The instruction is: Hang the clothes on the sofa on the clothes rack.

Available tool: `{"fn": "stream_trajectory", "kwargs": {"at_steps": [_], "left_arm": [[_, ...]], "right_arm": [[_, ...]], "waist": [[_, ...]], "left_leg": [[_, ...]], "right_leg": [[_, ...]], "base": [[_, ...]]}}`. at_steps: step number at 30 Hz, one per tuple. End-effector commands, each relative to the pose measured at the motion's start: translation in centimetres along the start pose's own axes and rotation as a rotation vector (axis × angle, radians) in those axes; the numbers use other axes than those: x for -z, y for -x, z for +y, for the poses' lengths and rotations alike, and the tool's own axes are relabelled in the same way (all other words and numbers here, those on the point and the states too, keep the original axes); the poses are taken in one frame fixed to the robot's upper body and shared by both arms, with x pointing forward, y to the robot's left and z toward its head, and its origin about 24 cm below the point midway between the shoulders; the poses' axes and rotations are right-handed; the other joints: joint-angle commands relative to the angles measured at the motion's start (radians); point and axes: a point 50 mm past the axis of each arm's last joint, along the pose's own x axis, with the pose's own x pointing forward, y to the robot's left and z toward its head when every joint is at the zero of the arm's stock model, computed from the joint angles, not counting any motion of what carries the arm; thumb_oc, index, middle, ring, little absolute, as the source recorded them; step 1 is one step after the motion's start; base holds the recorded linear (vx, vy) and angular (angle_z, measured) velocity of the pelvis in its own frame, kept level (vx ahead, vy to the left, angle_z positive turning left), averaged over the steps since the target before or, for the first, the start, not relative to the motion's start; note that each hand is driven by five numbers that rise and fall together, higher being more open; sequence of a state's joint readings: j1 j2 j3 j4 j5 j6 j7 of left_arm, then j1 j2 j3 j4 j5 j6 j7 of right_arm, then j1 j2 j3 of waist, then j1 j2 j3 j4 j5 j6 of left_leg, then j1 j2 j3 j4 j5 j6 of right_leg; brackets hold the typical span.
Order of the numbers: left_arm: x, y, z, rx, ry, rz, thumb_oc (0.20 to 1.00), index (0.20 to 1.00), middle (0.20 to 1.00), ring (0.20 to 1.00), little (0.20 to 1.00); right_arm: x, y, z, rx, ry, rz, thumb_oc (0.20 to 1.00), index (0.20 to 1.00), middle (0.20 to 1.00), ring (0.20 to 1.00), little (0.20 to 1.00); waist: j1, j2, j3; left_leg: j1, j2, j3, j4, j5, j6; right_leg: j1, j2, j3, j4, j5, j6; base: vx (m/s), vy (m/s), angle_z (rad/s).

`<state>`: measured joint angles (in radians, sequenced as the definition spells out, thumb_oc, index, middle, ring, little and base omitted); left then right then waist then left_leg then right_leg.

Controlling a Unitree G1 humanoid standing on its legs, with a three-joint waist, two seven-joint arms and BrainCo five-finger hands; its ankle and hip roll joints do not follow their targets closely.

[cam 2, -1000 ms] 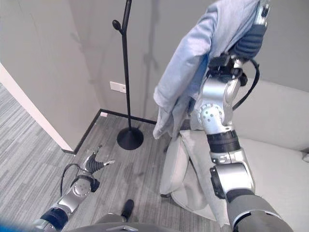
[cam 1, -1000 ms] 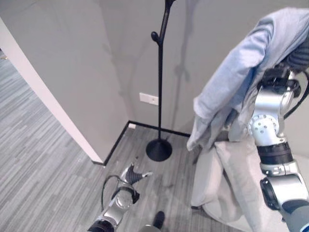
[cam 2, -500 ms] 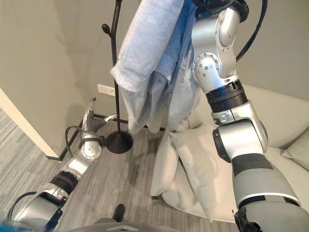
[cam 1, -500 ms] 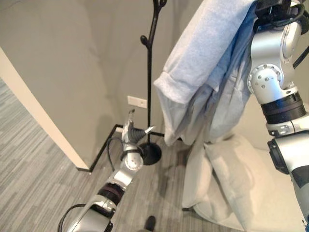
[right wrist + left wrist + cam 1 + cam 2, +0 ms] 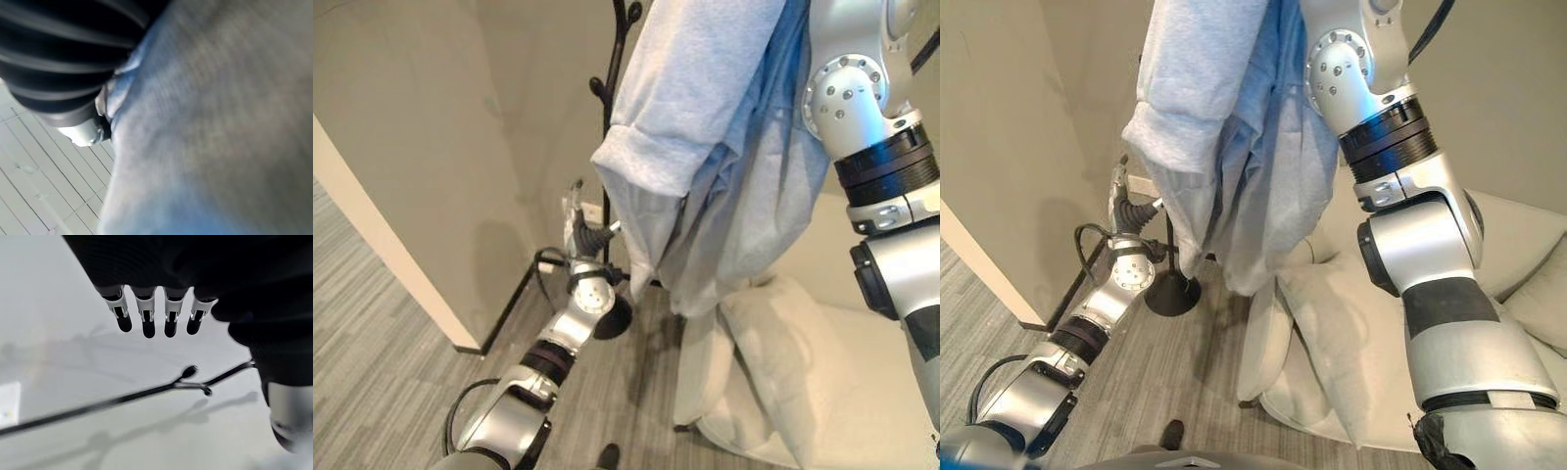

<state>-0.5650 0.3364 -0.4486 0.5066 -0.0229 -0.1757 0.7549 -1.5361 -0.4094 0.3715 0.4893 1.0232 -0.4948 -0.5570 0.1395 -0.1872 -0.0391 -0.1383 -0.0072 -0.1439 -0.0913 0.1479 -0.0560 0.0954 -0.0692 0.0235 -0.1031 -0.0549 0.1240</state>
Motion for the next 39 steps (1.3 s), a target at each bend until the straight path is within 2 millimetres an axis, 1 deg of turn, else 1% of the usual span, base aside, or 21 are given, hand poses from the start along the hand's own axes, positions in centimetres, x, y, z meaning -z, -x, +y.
{"fn": "stream_trajectory", "kwargs": {"at_steps": [1, 4, 6, 11, 12, 13, 19, 22, 23, 24, 25, 26, 28, 29, 30, 31, 32, 34, 35, 36, 39], "left_arm": [[-1.5, 0.5, -3.8, 0.148, 0.047, -0.044, 1.0, 1.0, 1.0, 1.0, 1.0], [-2.7, 1.7, -7.3, 0.274, 0.164, 0.01, 1.0, 1.0, 1.0, 1.0, 1.0], [-3.9, 2.7, -9.4, 0.358, 0.333, 0.07, 1.0, 1.0, 1.0, 1.0, 1.0], [-6.5, 4.3, -11.3, 0.485, 0.617, 0.126, 1.0, 1.0, 1.0, 1.0, 1.0], [-6.7, 4.7, -11.5, 0.51, 0.652, 0.134, 0.793, 0.793, 0.793, 0.793, 0.793], [-6.9, 4.9, -11.5, 0.531, 0.674, 0.129, 0.2, 0.2, 0.2, 0.2, 0.2], [-6.0, 5.1, -10.3, 0.53, 0.705, 0.153, 0.2, 0.2, 0.2, 0.2, 0.2], [-5.2, 4.5, -8.3, 0.471, 0.667, 0.121, 0.2, 0.2, 0.2, 0.2, 0.2], [-4.9, 3.8, -6.7, 0.413, 0.646, 0.088, 0.2, 0.2, 0.2, 0.2, 0.2], [-4.9, 3.9, -6.6, 0.413, 0.645, 0.091, 0.2, 0.2, 0.2, 0.2, 0.2], [-4.5, 3.3, -4.5, 0.335, 0.604, 0.047, 0.2, 0.2, 0.2, 0.2, 0.2], [-4.5, 3.3, -4.5, 0.335, 0.604, 0.048, 0.2, 0.2, 0.2, 0.2, 0.2], [-4.4, 2.5, -2.3, 0.244, 0.55, -0.006, 0.2, 0.2, 0.2, 0.2, 0.2], [-4.4, 2.5, -2.3, 0.244, 0.549, -0.004, 0.2, 0.2, 0.2, 0.2, 0.2], [-4.5, 1.6, 0.4, 0.131, 0.434, -0.086, 0.2, 0.2, 0.2, 0.2, 0.2], [-4.6, 1.2, 1.6, 0.083, 0.382, -0.123, 0.2, 0.2, 0.2, 0.2, 0.2], [-4.6, 1.2, 1.6, 0.083, 0.38, -0.122, 0.2, 0.2, 0.2, 0.2, 0.2], [-6.5, -0.8, 6.7, -0.133, 0.177, -0.303, 0.2, 0.2, 0.2, 0.2, 0.2], [-6.5, -0.8, 6.7, -0.134, 0.175, -0.303, 0.2, 0.2, 0.2, 0.2, 0.2], [-8.1, -1.7, 9.1, -0.244, 0.086, -0.405, 0.2, 0.2, 0.2, 0.2, 0.2], [-11.2, -2.9, 12.6, -0.41, -0.066, -0.596, 0.2, 0.2, 0.2, 0.2, 0.2]], "right_arm": [[-0.8, -0.8, 1.8, -0.029, -0.043, -0.054, 0.2, 0.2, 0.2, 0.2, 0.2], [0.2, -0.4, 2.5, -0.023, -0.065, -0.016, 0.2, 0.2, 0.2, 0.2, 0.2], [1.1, -0.1, 2.9, -0.014, -0.076, 0.022, 0.2, 0.2, 0.2, 0.2, 0.2], [2.9, 0.7, 3.1, 0.017, -0.085, 0.096, 0.2, 0.2, 0.2, 0.2, 0.2], [3.1, 0.8, 3.0, 0.021, -0.082, 0.107, 0.2, 0.2, 0.2, 0.2, 0.2], [3.4, 1.0, 2.8, 0.025, -0.077, 0.118, 0.2, 0.2, 0.2, 0.2, 0.2], [3.4, 1.4, 1.6, 0.027, -0.04, 0.122, 0.2, 0.2, 0.2, 0.2, 0.2], [2.4, 1.7, 0.5, 0.0, -0.003, 0.082, 0.2, 0.2, 0.2, 0.2, 0.2], [1.6, 1.9, -0.4, -0.026, 0.03, 0.053, 0.2, 0.2, 0.2, 0.2, 0.2], [1.6, 2.0, -0.5, -0.024, 0.031, 0.054, 0.2, 0.2, 0.2, 0.2, 0.2], [0.5, 2.5, -1.5, -0.051, 0.068, 0.018, 0.2, 0.2, 0.2, 0.2, 0.2], [0.6, 2.6, -1.5, -0.05, 0.068, 0.019, 0.2, 0.2, 0.2, 0.2, 0.2], [-0.4, 3.1, -2.8, -0.078, 0.115, -0.009, 0.2, 0.2, 0.2, 0.2, 0.2], [-0.4, 3.2, -2.8, -0.077, 0.116, -0.008, 0.2, 0.2, 0.2, 0.2, 0.2], [-1.6, 3.8, -3.9, -0.109, 0.165, -0.042, 0.2, 0.2, 0.2, 0.2, 0.2], [-2.1, 4.1, -4.3, -0.129, 0.187, -0.052, 0.2, 0.2, 0.2, 0.2, 0.2], [-2.1, 4.1, -4.4, -0.129, 0.188, -0.051, 0.2, 0.2, 0.2, 0.2, 0.2], [-3.6, 5.1, -5.3, -0.196, 0.252, -0.083, 0.2, 0.2, 0.2, 0.2, 0.2], [-3.6, 5.1, -5.3, -0.195, 0.252, -0.082, 0.2, 0.2, 0.2, 0.2, 0.2], [-3.8, 5.5, -5.6, -0.222, 0.269, -0.082, 0.2, 0.2, 0.2, 0.2, 0.2], [-3.9, 6.4, -5.7, -0.3, 0.294, -0.06, 0.2, 0.2, 0.2, 0.2, 0.2]], "waist": [[0.0, 0.012, -0.12], [-0.015, 0.016, -0.117], [-0.026, 0.022, -0.114], [-0.036, 0.034, -0.107], [-0.036, 0.036, -0.105], [-0.036, 0.037, -0.104], [-0.033, 0.043, -0.097], [-0.026, 0.047, -0.092], [-0.019, 0.05, -0.086], [-0.019, 0.049, -0.088], [-0.012, 0.051, -0.083], [-0.012, 0.051, -0.084], [-0.005, 0.054, -0.079], [-0.005, 0.054, -0.08], [0.002, 0.055, -0.077], [0.005, 0.057, -0.075], [0.005, 0.057, -0.075], [0.012, 0.063, -0.074], [0.012, 0.063, -0.074], [0.014, 0.065, -0.075], [0.012, 0.069, -0.081]], "left_leg": [[-0.038, 0.058, -0.025, 0.004, -0.069, -0.085], [-0.039, 0.057, -0.026, 0.004, -0.066, -0.084], [-0.042, 0.058, -0.025, 0.004, -0.065, -0.083], [-0.038, 0.059, -0.021, 0.004, -0.069, -0.08], [-0.037, 0.059, -0.021, 0.004, -0.07, -0.079], [-0.036, 0.059, -0.021, 0.004, -0.071, -0.078], [-0.031, 0.059, -0.018, 0.004, -0.072, -0.075], [-0.03, 0.058, -0.021, 0.004, -0.071, -0.074], [-0.03, 0.057, -0.022, 0.004, -0.07, -0.073], [-0.029, 0.057, -0.022, 0.004, -0.07, -0.073], [-0.029, 0.055, -0.025, 0.004, -0.07, -0.073], [-0.029, 0.055, -0.025, 0.004, -0.07, -0.073], [-0.03, 0.054, -0.028, 0.004, -0.068, -0.072], [-0.029, 0.054, -0.028, 0.004, -0.069, -0.072], [-0.028, 0.053, -0.027, 0.004, -0.068, -0.073], [-0.028, 0.053, -0.026, 0.004, -0.068, -0.074], [-0.028, 0.053, -0.026, 0.004, -0.068, -0.074], [-0.027, 0.052, -0.024, 0.004, -0.071, -0.075], [-0.027, 0.052, -0.024, 0.004, -0.071, -0.075], [-0.026, 0.052, -0.023, 0.004, -0.073, -0.075], [-0.024, 0.055, -0.016, 0.004, -0.078, -0.076]], "right_leg": [[-0.019, -0.018, -0.075, 0.016, -0.01, 0.02], [-0.019, -0.017, -0.072, 0.016, -0.008, 0.019], [-0.021, -0.017, -0.068, 0.016, -0.006, 0.018], [-0.023, -0.016, -0.056, 0.016, -0.001, 0.016], [-0.023, -0.015, -0.054, 0.016, 0.0, 0.015], [-0.023, -0.015, -0.051, 0.016, 0.0, 0.014], [-0.019, -0.014, -0.041, 0.016, 0.0, 0.013], [-0.018, -0.015, -0.043, 0.016, -0.001, 0.013], [-0.017, -0.016, -0.047, 0.016, -0.002, 0.014], [-0.016, -0.016, -0.047, 0.016, -0.002, 0.014], [-0.014, -0.016, -0.052, 0.016, -0.004, 0.014], [-0.014, -0.016, -0.052, 0.016, -0.005, 0.014], [-0.012, -0.017, -0.057, 0.016, -0.007, 0.014], [-0.011, -0.017, -0.057, 0.016, -0.007, 0.014], [-0.008, -0.018, -0.063, 0.016, -0.01, 0.014], [-0.007, -0.019, -0.066, 0.016, -0.01, 0.015], [-0.006, -0.02, -0.066, 0.016, -0.01, 0.015], [-0.006, -0.023, -0.076, 0.016, -0.014, 0.018], [-0.006, -0.023, -0.076, 0.016, -0.015, 0.018], [-0.004, -0.024, -0.079, 0.016, -0.017, 0.019], [-0.003, -0.029, -0.081, 0.016, -0.019, 0.023]], "base": [[0.0, 0.0, 0.0], [0.0, 0.0, 0.0], [0.0, 0.0, 0.0], [0.0, -0.008, -0.06], [0.01, -0.012, -0.08], [0.01, -0.012, -0.05], [0.01, -0.007, -0.06], [0.01, -0.004, -0.03], [0.0, 0.0, 0.0], [0.0, 0.0, 0.0], [0.0, 0.0, 0.0], [0.02, -0.009, 0.03], [0.02, -0.004, 0.05], [0.03, -0.006, 0.07], [0.03, -0.004, 0.04], [0.03, -0.004, 0.04], [0.02, 0.001, 0.05], [0.04, 0.006, 0.06], [0.04, 0.012, 0.06], [0.03, 0.012, 0.07], [0.04, 0.021, 0.06]]}}
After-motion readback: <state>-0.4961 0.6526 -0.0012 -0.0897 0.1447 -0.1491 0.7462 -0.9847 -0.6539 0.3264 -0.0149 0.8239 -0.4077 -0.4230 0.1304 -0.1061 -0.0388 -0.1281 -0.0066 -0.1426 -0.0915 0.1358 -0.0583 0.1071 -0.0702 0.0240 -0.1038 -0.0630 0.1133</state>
